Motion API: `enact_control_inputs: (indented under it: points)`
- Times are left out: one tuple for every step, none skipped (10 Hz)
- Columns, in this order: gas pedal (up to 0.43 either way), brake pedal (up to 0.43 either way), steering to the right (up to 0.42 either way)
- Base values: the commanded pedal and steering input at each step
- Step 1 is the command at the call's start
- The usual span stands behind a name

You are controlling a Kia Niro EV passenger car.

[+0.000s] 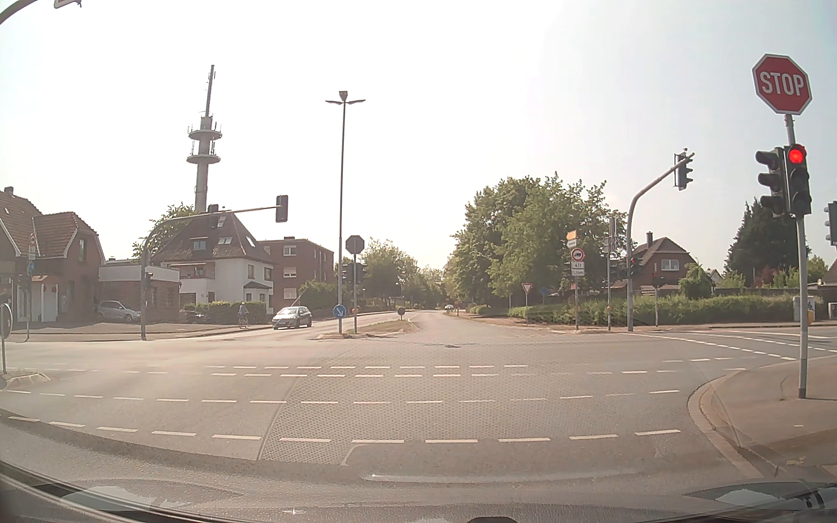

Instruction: Follow the waypoints while adhering to traffic rules and regulations

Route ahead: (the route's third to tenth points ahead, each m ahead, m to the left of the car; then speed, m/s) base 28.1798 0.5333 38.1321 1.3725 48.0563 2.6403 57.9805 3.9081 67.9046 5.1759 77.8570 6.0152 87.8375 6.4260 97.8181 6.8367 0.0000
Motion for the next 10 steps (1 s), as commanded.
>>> enact_control_inputs:
  points:
    - [0.000, 0.213, -0.002]
    - [0.000, 0.213, -0.002]
    - [0.000, 0.220, -0.001]
    - [0.000, 0.213, -0.002]
    - [0.000, 0.220, -0.002]
    - [0.000, 0.213, -0.002]
    - [0.000, 0.213, -0.002]
    - [0.000, 0.213, -0.002]
    - [0.000, 0.213, -0.002]
    - [0.000, 0.220, -0.002]
